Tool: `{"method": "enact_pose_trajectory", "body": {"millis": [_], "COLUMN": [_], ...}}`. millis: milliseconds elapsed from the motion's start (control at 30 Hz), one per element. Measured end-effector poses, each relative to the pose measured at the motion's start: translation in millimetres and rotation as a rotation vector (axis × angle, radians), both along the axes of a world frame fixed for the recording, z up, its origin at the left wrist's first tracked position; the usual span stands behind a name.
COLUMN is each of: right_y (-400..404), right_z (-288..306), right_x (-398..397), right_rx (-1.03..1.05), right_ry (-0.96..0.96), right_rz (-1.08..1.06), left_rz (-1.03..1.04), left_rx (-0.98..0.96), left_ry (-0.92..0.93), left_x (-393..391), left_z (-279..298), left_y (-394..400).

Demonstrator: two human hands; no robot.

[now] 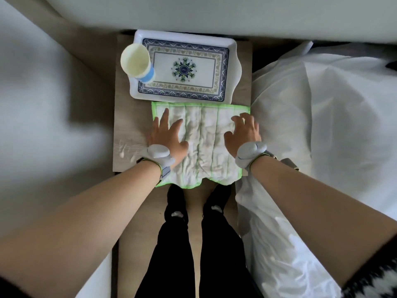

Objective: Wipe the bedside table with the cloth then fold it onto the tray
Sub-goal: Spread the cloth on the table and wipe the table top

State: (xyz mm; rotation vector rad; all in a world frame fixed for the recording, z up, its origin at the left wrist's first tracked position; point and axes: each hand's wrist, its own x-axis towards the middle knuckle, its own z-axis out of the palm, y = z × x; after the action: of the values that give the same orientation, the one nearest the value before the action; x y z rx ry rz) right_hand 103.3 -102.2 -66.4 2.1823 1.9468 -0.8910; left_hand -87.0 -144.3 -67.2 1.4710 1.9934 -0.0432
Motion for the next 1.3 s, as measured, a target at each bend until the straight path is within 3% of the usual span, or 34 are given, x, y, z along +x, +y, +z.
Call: {"method": "enact_pose_trajectory", "body": {"millis": [233, 467, 833, 1300], "right_y": [-21.2, -36.0, -37.7, -41.5], "right_z": [-54.2, -93.6, -99.4, -98.8], "right_x": [-15.2, -11.6, -12.6, -21.9], "right_rx": [0.081, 0.153, 0.247, 0.303], "right_ry": [-0.044, -0.111, -0.108, -0.220], "right_rz": [0.250, 0.357, 0.355, 0.342], "left_rz": [-0.227, -0.176, -0.184, -0.241], "left_rx": [0.069, 0.121, 0.254, 0.292], "left_ry": [0.029, 0.160, 0.270, 0.223], "left_x": [36.2, 52.3, 55.5, 49.2], "left_z": [-48.2, -86.7, -100.2, -99.2], "left_y": [-7.1, -14.4, -21.3, -26.4]}}
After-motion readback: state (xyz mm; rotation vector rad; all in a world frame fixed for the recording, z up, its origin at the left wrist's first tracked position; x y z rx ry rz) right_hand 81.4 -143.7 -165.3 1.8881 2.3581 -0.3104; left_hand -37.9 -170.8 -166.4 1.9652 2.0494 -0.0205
